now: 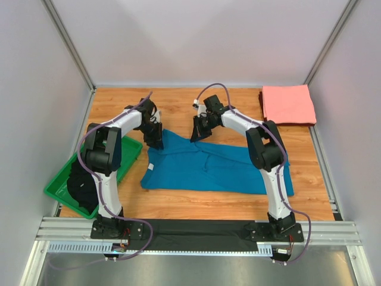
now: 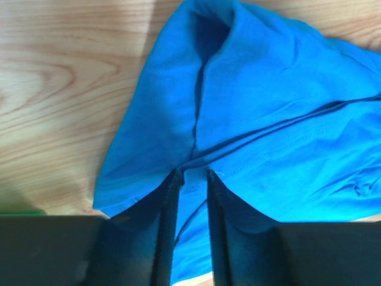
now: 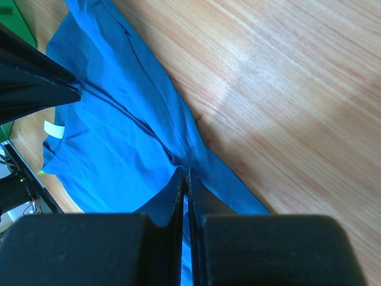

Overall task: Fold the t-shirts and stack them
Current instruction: Fold the tshirt

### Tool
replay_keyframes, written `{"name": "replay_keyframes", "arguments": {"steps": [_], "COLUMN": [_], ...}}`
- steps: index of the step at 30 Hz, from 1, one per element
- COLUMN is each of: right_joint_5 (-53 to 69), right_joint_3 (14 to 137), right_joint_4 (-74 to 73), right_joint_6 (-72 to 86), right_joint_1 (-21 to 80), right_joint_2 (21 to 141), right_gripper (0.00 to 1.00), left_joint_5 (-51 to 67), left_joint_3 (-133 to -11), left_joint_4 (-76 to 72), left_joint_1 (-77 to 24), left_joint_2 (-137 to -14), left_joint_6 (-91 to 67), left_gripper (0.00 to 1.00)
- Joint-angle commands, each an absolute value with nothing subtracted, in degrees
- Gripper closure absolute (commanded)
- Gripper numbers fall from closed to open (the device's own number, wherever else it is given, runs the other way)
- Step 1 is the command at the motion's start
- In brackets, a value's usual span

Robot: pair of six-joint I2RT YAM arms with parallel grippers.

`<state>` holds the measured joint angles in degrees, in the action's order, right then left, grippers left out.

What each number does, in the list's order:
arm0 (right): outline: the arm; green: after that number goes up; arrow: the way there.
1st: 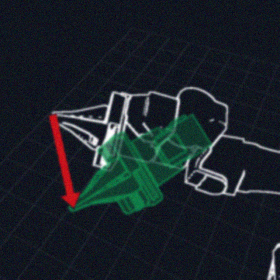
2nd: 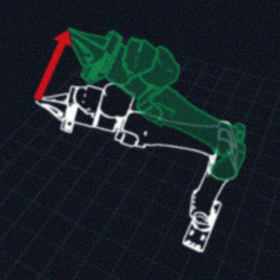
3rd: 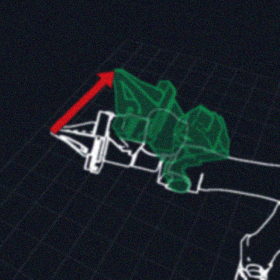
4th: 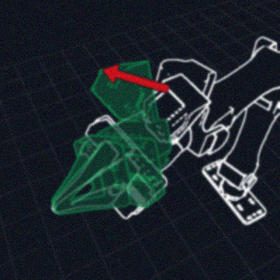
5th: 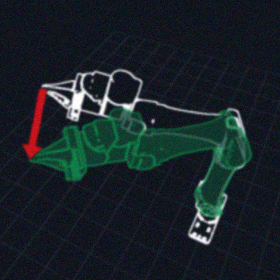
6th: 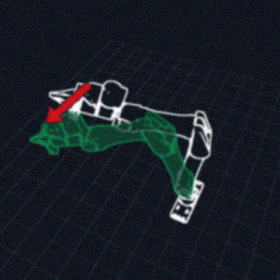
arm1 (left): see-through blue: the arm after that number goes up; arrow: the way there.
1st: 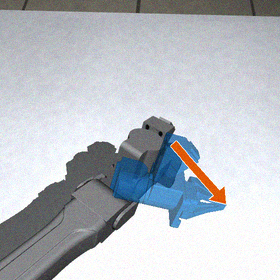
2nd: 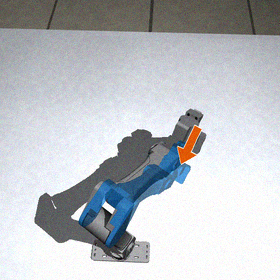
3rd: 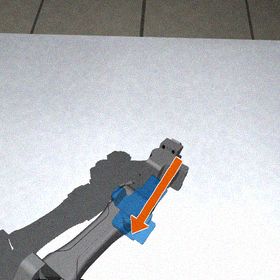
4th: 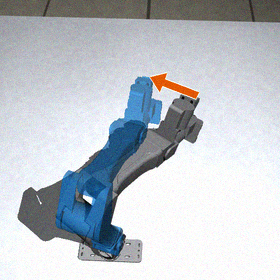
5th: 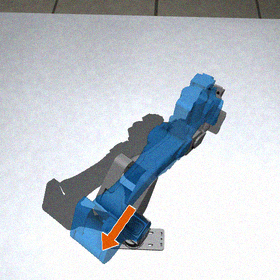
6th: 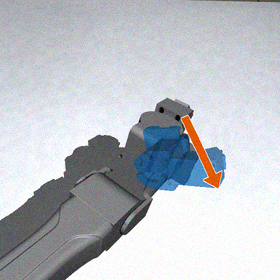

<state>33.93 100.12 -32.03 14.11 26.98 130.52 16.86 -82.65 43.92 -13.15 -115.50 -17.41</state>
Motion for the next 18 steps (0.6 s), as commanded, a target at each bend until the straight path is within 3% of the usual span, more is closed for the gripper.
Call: {"name": "replay_keyframes", "arguments": {"steps": [1,3,4,7,18], "right_joint_5": [33.7,34.1,34.1,33.6,32.9], "right_joint_3": [100.1,99.8,99.7,99.8,99.7], "right_joint_4": [-30.5,-30.1,-30.1,-30.2,-32.1], "right_joint_6": [14.3,14.5,14.6,14.8,15.3], "right_joint_1": [27.3,27.3,27.3,27.3,27.3], "right_joint_2": [126.7,126.6,126.4,125.7,122.7], "right_gripper": [1.0,1.0,1.0,1.0,1.0], "left_joint_5": [19.5,18.9,18.5,16.8,15.6], "left_joint_3": [-82.4,-82.2,-82.1,-82.1,-80.2], "left_joint_4": [42.1,42.7,42.9,43.6,44.3], "left_joint_1": [-13.2,-13.2,-13.2,-13.3,-13.9], "left_joint_2": [-114.9,-114.4,-114.0,-111.6,-103.2], "left_joint_6": [-15.7,-15.7,-15.9,-16.3,-17.9], "left_gripper": [0.69,0.76,0.87,1.0,1.0]}}
